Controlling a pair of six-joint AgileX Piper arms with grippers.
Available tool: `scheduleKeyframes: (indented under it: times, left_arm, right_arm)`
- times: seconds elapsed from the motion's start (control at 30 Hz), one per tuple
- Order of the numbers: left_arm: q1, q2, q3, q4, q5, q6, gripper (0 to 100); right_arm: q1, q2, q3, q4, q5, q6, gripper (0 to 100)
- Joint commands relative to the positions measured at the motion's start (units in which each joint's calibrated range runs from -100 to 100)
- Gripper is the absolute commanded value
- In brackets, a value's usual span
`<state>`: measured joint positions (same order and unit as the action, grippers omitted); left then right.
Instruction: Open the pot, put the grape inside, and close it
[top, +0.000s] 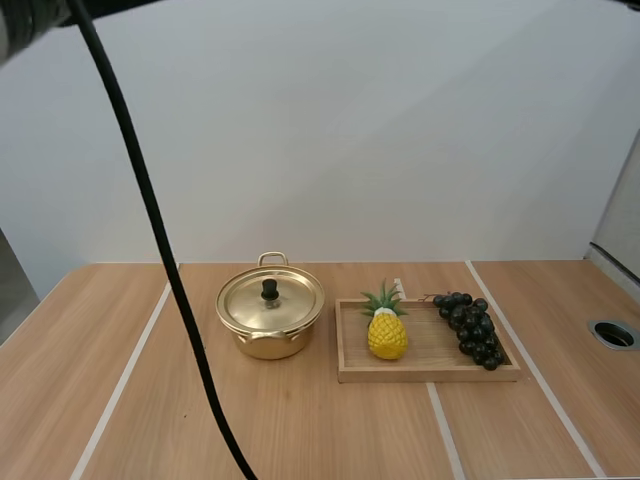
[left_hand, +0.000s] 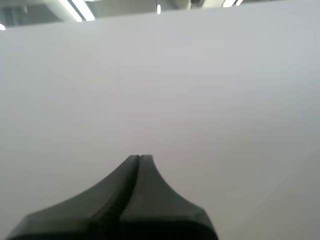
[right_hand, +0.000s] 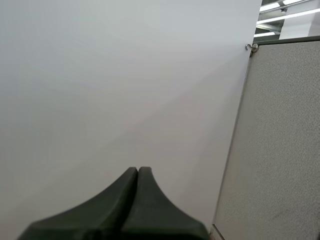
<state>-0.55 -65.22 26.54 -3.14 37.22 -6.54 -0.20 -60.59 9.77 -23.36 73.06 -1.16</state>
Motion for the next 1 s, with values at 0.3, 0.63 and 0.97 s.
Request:
scheduleKeyframes:
  times: [0.3,0.63,0.97]
  left_arm:
    - [-0.22,18.4,-19.0,-0.9,27.1,-2.7,0]
    - [-0.22,29.3,-19.8,-0.9,39.8,-2.7,0]
    - [-0.22,38.1,-19.4,-0.9,46.9,-1.6,0]
  right_arm:
    - [0.1,19.4,-11.3,1.2,26.9,-6.1,0]
    - [0.1,27.2,-8.1,0.7,26.9,-5.9,0]
    - [-0.3,27.2,2.7,0.7,26.9,-3.2,0]
